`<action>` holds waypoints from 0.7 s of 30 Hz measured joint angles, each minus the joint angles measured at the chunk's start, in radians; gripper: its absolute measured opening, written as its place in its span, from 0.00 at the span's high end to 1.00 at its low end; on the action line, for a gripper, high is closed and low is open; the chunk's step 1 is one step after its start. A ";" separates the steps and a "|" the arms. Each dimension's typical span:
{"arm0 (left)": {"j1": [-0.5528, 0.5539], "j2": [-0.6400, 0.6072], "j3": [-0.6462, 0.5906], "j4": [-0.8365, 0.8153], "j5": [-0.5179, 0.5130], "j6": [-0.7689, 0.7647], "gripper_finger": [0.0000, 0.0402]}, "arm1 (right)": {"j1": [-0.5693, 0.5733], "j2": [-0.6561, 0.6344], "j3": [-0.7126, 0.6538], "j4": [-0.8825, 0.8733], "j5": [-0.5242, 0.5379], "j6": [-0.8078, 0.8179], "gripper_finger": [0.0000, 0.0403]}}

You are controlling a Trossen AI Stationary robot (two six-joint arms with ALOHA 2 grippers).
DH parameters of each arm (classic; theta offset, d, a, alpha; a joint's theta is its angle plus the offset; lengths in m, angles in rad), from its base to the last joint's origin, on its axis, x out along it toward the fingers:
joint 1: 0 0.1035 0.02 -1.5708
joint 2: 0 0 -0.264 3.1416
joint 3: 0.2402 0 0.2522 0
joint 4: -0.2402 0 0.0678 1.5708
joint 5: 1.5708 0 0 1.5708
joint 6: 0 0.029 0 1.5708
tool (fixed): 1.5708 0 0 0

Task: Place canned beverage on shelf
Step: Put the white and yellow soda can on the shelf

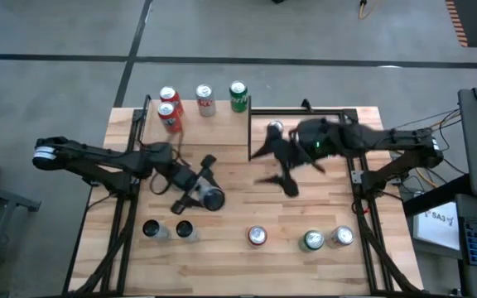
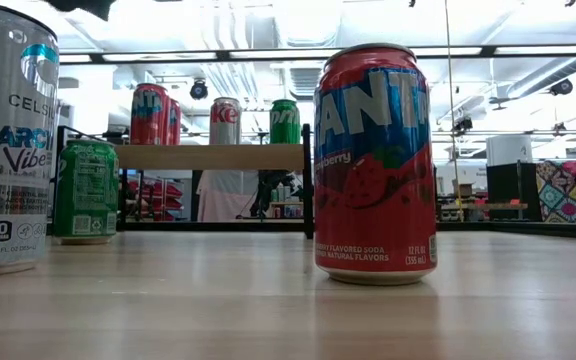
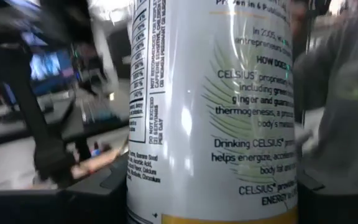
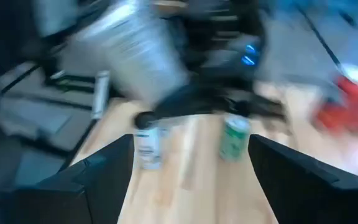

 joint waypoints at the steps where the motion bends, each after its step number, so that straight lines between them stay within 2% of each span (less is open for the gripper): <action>1: 0.000 -0.019 -0.019 0.036 -0.004 -0.025 0.44 | 0.022 0.007 -0.020 0.035 -0.006 -0.035 0.26; 4: 0.001 -0.049 -0.076 0.130 -0.017 -0.058 0.44 | 0.073 0.029 -0.080 0.162 -0.008 -0.117 0.28; 10: 0.000 -0.071 -0.143 0.205 -0.034 -0.077 0.44 | 0.094 0.088 -0.174 0.465 0.041 -0.146 0.29; 18: 0.000 -0.073 -0.175 0.201 -0.044 -0.086 0.44 | 0.086 0.186 -0.188 0.676 0.065 -0.167 0.29; 21: 0.000 -0.072 -0.178 0.200 -0.044 -0.085 0.44 | 0.082 0.212 -0.171 0.678 0.064 -0.146 0.28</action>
